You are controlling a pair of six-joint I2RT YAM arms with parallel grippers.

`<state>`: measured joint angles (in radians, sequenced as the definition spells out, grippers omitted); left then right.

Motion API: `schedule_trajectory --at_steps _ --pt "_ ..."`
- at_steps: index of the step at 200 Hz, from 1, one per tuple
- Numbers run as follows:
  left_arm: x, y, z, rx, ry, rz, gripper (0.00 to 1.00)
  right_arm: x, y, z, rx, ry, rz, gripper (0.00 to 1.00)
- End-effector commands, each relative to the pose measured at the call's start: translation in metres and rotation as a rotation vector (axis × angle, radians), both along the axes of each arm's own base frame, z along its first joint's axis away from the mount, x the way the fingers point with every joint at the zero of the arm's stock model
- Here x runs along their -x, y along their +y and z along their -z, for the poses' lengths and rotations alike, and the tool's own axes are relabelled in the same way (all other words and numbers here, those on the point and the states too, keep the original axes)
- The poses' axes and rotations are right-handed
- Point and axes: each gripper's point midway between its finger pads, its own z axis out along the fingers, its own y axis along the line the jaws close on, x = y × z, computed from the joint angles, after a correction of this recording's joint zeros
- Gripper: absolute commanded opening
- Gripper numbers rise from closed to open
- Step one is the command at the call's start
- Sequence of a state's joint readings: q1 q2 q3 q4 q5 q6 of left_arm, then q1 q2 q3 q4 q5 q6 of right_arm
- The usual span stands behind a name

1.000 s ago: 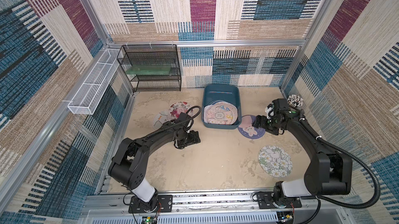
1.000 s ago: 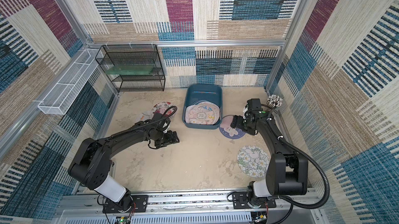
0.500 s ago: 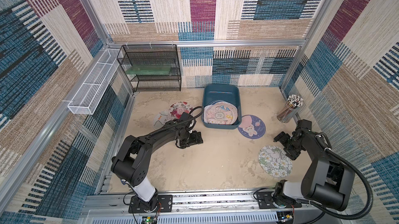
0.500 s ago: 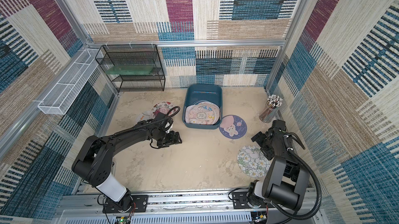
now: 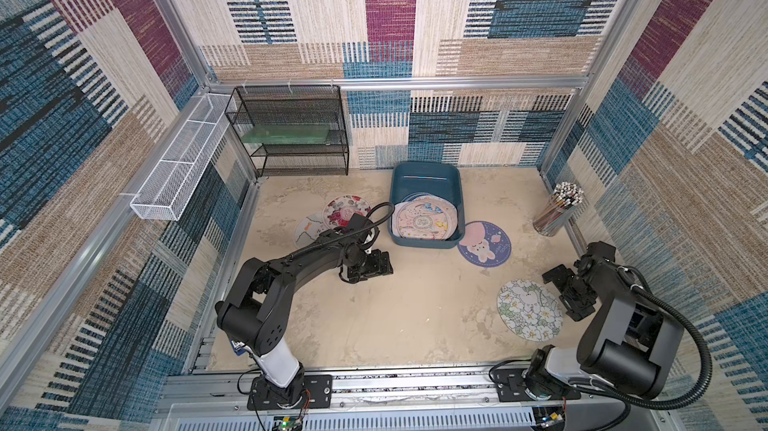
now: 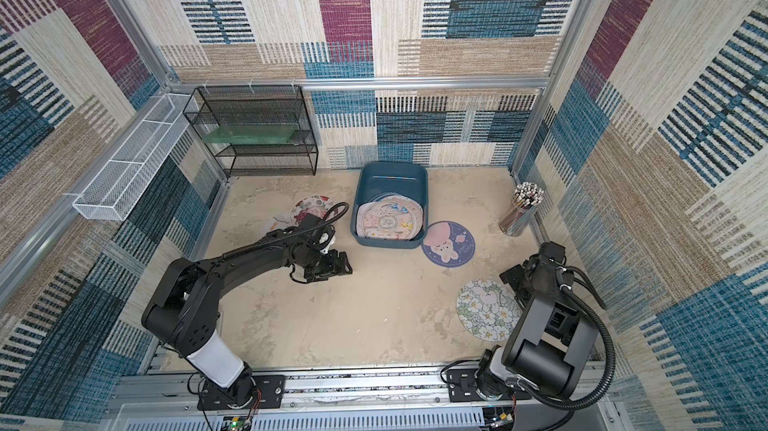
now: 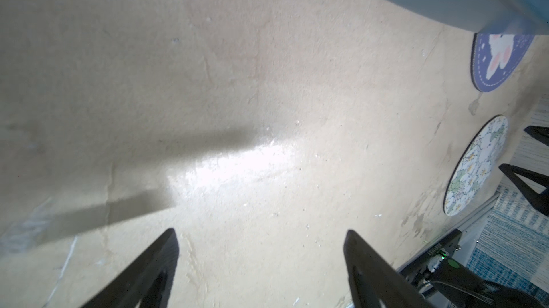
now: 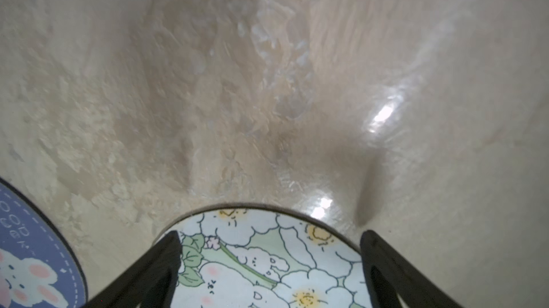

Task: Put the coasters into the storage box
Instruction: Move the coaster to the center of the board.

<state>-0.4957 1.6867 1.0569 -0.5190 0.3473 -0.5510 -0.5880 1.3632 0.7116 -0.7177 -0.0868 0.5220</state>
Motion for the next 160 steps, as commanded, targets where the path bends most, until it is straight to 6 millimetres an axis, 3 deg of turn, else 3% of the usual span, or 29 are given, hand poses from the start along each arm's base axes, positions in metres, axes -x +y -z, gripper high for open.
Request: schedule_trajectory --at_steps 1,56,160 --pt "0.002 -0.001 -0.002 0.005 0.003 0.027 0.87 0.004 0.000 0.005 0.006 0.007 0.022 0.96" --pt "0.003 -0.002 -0.002 0.008 0.005 0.033 0.87 0.005 0.022 0.017 -0.049 0.025 -0.031 0.96" --pt "0.006 -0.001 -0.005 0.027 -0.012 0.018 0.87 0.005 0.144 0.021 -0.192 0.062 -0.392 0.95"
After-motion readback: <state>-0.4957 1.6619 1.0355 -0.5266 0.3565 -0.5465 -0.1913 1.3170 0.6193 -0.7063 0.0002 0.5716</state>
